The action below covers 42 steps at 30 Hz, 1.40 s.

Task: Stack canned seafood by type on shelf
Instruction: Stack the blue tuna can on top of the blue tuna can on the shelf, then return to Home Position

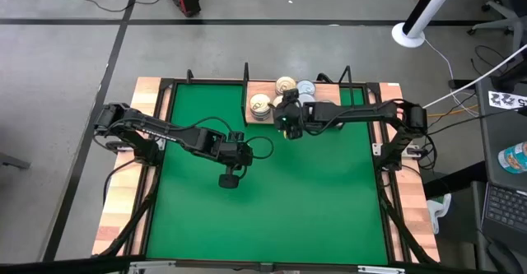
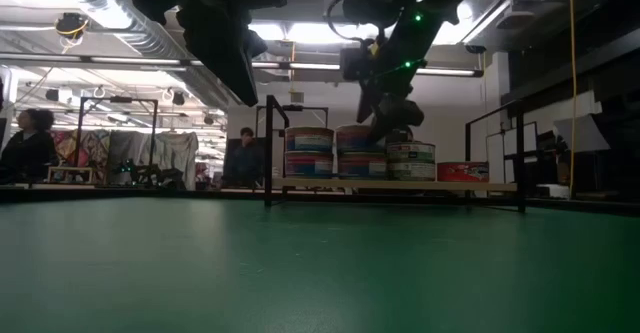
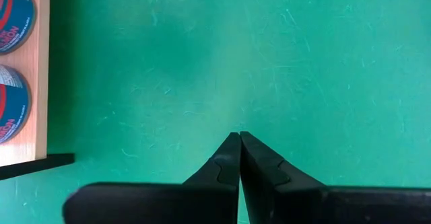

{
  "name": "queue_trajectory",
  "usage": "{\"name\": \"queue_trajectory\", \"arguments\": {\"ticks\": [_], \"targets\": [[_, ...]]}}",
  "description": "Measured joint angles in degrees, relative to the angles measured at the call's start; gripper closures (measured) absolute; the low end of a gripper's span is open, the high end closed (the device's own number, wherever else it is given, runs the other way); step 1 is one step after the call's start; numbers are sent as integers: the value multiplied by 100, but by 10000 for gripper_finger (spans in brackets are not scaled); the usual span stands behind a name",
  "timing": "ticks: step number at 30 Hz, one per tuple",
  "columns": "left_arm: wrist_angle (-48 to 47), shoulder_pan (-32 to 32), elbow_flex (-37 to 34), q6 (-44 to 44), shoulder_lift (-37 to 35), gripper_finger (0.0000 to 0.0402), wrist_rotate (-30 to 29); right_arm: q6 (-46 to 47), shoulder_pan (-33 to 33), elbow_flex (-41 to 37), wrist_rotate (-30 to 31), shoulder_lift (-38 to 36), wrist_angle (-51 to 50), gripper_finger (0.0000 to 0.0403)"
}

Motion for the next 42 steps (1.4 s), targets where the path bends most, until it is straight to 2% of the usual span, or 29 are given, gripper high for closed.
{"name": "queue_trajectory", "arguments": {"ticks": [8, 15, 20, 24, 27, 31, 36, 42], "targets": [[-43, -32, 0, 222, -60, 399, -4, 4, -62, 0, 1, -35, -26, 91], [-72, -33, 4, 396, -741, 398, -9, 5, 177, 65, 371, -365, -376, 91], [-119, -22, -4, 552, -1630, 397, -70, 549, 430, 451, 493, -829, -1348, 91], [-131, -22, -326, 395, -2461, 397, -298, 1321, 672, 810, 198, -1305, -2619, 91], [-32, -27, -832, 15, -3176, 397, -506, 2144, 853, 874, -118, -1813, -3381, 91], [619, -96, -1924, -594, -4259, 396, -860, 3255, 1206, 716, -553, -2668, -4000, 91], [2143, -155, -3420, -873, -5372, 396, -1127, 4073, 2010, -527, -316, -4050, -3038, 91], [4140, -138, -4860, -411, -5977, 396, -1128, 4469, 2699, -2674, -302, -5564, -617, 91]]}}
